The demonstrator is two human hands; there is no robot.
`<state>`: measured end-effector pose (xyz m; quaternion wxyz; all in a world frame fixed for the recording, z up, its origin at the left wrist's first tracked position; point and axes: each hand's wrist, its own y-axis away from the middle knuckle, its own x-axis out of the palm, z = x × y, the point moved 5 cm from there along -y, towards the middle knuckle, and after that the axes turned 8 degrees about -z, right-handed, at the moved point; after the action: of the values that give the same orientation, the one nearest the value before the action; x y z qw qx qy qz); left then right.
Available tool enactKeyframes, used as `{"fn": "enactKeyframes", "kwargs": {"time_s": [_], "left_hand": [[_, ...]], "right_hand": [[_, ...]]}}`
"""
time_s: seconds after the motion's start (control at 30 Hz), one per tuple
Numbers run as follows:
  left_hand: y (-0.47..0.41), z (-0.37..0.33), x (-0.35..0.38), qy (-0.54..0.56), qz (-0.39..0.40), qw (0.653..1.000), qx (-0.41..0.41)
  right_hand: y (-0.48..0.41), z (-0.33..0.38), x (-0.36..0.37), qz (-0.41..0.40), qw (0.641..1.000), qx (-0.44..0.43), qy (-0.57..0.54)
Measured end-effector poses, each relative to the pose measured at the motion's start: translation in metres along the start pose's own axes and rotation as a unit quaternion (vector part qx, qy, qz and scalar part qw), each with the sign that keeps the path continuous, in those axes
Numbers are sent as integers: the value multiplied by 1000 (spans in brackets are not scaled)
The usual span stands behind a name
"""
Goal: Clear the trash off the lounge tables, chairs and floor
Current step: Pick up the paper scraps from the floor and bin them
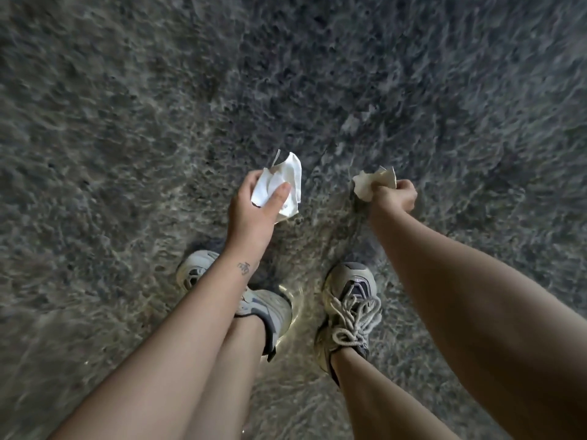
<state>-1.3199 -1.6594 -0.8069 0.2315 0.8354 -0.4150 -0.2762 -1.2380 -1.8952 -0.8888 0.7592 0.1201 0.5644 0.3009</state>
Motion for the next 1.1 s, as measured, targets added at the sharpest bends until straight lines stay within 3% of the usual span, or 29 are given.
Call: {"fn": "enactKeyframes", "kwargs": {"time_s": [0.2,0.4,0.63,0.77,0.9,1.1], "left_hand": [[9,-53,-49,46,-50,998,-5],[22,-146,-149,127,-158,979,16],[30,-225,-305,202,-258,944,44],[30,-241,-393,259,-288,921,40],[24,-244,-475,271,-336,901,41],[-19,-242,-584,296,-390,872,25]], "right_hand": [[90,52,-14,113,981,-154,34],[247,141,-18,224,931,-285,44],[454,212,3,324,848,-414,67],[562,231,24,343,778,-515,111],[650,238,53,350,731,-566,153],[758,241,132,396,698,-572,171]]}}
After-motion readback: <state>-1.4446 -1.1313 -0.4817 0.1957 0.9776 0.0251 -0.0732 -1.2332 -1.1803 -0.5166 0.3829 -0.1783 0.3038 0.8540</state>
